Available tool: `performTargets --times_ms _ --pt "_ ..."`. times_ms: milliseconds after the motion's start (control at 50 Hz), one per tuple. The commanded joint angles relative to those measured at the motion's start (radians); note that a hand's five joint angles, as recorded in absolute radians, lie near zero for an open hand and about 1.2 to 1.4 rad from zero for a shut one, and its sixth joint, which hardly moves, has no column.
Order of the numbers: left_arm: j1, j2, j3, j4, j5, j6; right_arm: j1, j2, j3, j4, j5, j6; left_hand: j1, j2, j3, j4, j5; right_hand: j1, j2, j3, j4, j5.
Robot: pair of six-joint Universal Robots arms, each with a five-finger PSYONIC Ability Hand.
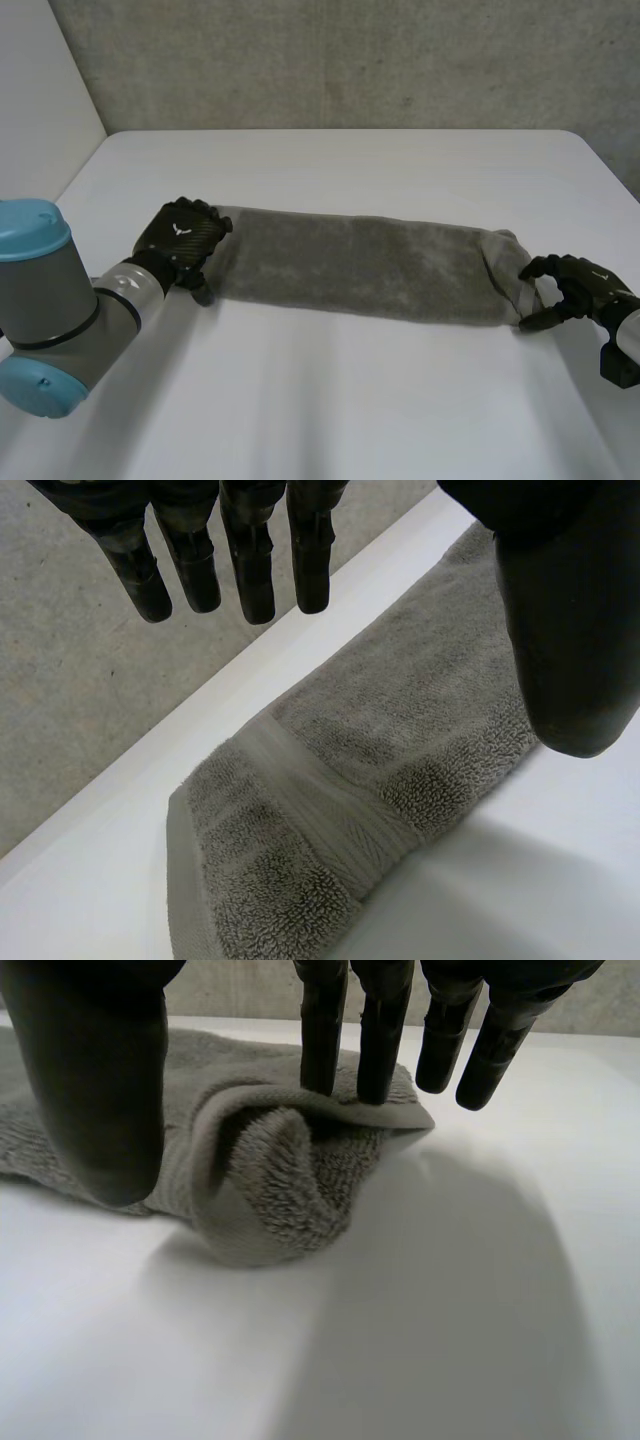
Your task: Fold the towel.
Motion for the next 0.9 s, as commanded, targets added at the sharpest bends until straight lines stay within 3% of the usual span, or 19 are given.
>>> performTargets --times_ms 20,400,680,900 --pt "0.0 -0.001 -0.002 0.0 0.001 0.0 0.004 0.049 -0.045 -0.027 0.006 -0.004 -0.099 -0.058 -0.042 -0.051 -0.015 0.127 0.136 -0.033 -0.058 0.123" --pt "0.0 -0.006 -0.009 0.013 0.001 0.002 -0.014 0.058 -0.091 -0.027 -0.015 -0.119 -0.099 -0.058 -0.042 -0.051 -0.015 0.878 0.887 -0.033 -0.058 0.874" --pt "0.008 0.003 -0.007 0.013 -0.002 0.002 -0.159 0.063 -0.159 -0.001 -0.13 -0.147 -0.102 -0.061 -0.042 -0.051 -0.018 0.881 0.89 -0.033 -0.058 0.877" --pt "0.019 0.045 -0.001 0.013 -0.006 -0.003 -0.264 0.058 -0.423 0.143 -0.142 -0.158 -0.178 -0.137 -0.042 -0.051 -0.095 0.881 0.89 -0.033 -0.058 0.877"
